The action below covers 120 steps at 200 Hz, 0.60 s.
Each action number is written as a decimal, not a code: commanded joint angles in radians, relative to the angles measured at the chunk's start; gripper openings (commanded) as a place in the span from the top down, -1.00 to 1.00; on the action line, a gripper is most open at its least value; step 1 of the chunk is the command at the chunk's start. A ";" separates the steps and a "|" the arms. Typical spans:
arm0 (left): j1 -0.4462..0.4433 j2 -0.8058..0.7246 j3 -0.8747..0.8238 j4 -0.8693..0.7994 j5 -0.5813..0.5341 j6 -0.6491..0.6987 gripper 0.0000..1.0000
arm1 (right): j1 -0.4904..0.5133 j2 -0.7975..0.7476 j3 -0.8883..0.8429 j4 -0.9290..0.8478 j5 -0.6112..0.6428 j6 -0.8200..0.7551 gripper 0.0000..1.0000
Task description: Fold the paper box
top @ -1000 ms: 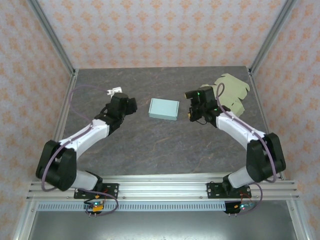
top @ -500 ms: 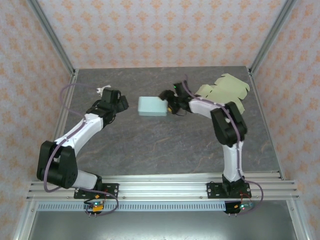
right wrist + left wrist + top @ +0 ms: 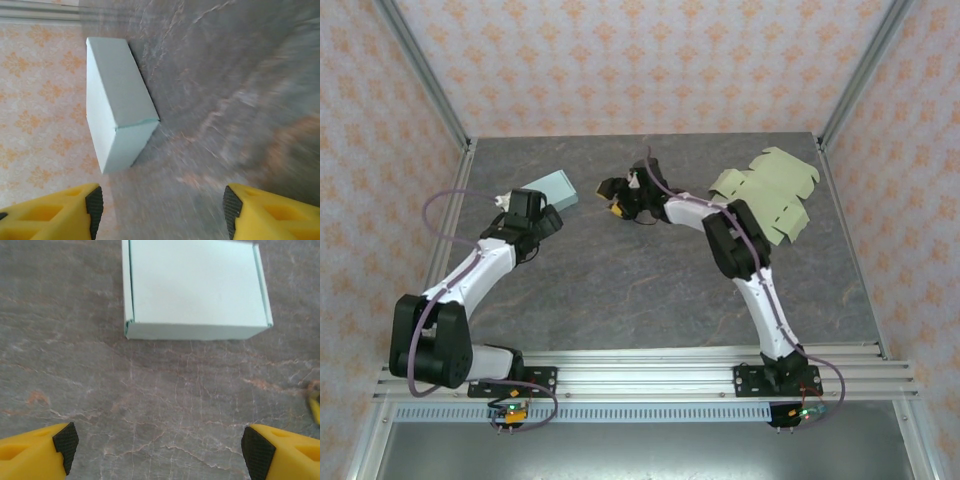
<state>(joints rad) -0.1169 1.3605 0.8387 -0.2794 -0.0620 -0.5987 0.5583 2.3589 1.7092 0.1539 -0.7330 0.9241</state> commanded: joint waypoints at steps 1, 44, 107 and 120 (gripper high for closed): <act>0.005 0.078 -0.004 0.056 0.040 -0.021 -0.76 | -0.058 -0.241 -0.104 -0.061 0.044 -0.169 -0.37; 0.005 0.240 0.103 0.082 -0.005 -0.007 -0.72 | -0.116 -0.524 -0.301 -0.210 0.166 -0.347 -0.44; 0.026 0.525 0.327 0.160 0.107 0.191 -0.70 | -0.146 -0.821 -0.461 -0.217 0.323 -0.418 -0.48; 0.044 0.565 0.375 0.137 0.081 0.193 -0.70 | -0.148 -0.863 -0.459 -0.246 0.368 -0.433 -0.50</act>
<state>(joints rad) -0.1005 1.8740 1.1362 -0.1558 0.0261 -0.4854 0.4194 1.5848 1.2610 -0.0536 -0.4835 0.5632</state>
